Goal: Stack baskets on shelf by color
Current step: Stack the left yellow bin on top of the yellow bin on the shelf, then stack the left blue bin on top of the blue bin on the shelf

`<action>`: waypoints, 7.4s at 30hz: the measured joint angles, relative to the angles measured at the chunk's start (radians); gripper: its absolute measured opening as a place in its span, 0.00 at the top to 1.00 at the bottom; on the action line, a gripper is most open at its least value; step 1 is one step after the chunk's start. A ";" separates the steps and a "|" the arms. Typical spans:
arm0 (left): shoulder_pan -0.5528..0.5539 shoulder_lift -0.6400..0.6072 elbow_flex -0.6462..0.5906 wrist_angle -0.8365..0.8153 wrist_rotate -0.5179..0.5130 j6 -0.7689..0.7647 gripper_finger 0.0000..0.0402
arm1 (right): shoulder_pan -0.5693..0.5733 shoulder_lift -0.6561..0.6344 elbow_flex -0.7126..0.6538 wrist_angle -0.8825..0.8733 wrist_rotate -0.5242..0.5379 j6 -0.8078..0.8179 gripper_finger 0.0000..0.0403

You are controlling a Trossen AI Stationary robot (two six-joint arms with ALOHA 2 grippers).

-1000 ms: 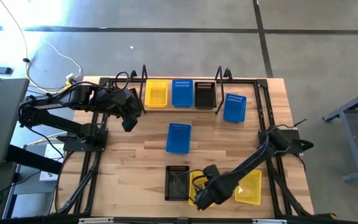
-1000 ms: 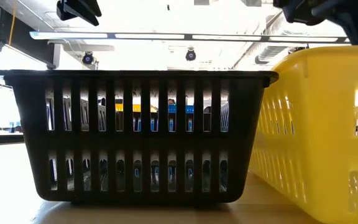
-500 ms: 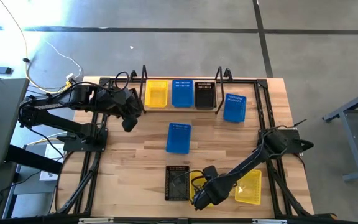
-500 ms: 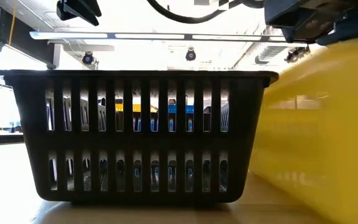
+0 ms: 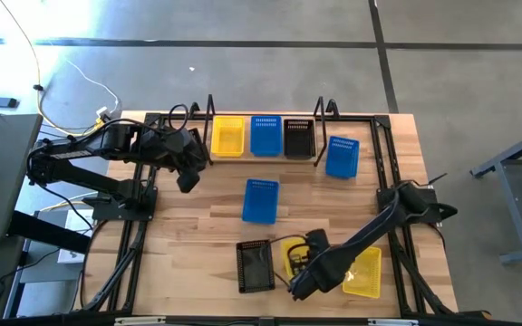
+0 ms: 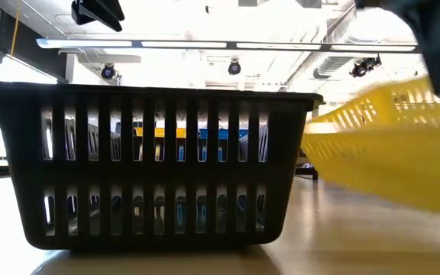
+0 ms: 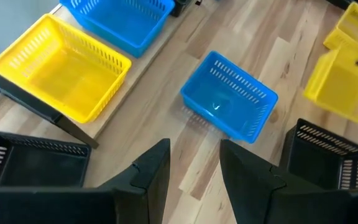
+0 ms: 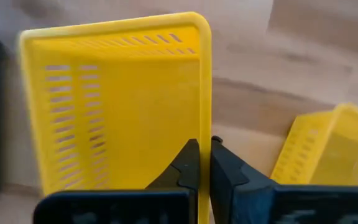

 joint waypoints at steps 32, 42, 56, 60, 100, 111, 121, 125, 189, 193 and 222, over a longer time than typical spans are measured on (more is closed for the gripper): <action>-0.407 0.162 0.000 0.134 -0.324 0.137 0.68 | -0.436 -0.090 0.198 0.198 0.578 -0.482 1.00; -0.469 0.272 0.001 0.185 -0.520 0.293 0.68 | -0.507 -0.086 0.197 0.401 0.573 -0.657 1.00; -0.475 0.385 -0.001 0.224 -0.575 0.419 0.68 | -0.507 -0.086 0.197 0.458 0.565 -0.696 1.00; -0.474 0.397 -0.001 0.218 -0.563 0.432 0.68 | -0.501 -0.086 0.197 0.476 0.550 -0.721 1.00; -0.411 0.415 0.000 0.161 -0.516 0.423 0.99 | -0.508 -0.106 0.197 0.537 0.461 -1.041 0.75; -0.238 0.349 0.000 0.124 -0.384 0.475 1.00 | -0.568 -0.262 0.196 0.511 0.468 -1.291 0.61; -0.049 0.299 0.000 0.213 -0.236 0.643 1.00 | -0.614 -0.424 0.197 0.506 0.470 -1.507 0.61; 0.037 0.302 0.000 0.249 -0.158 0.728 1.00 | -0.620 -0.478 0.197 0.500 0.476 -1.579 0.61; 0.454 0.413 -0.117 0.309 0.090 1.018 0.80 | -0.729 -0.560 0.197 0.399 0.499 -1.701 0.61; 0.453 0.408 -0.116 0.298 0.073 0.981 0.73 | -0.729 -0.560 0.197 0.399 0.498 -1.679 0.61; 0.267 0.249 0.034 -0.002 0.272 0.565 0.58 | -0.616 -0.364 0.197 0.377 -0.083 -1.680 0.61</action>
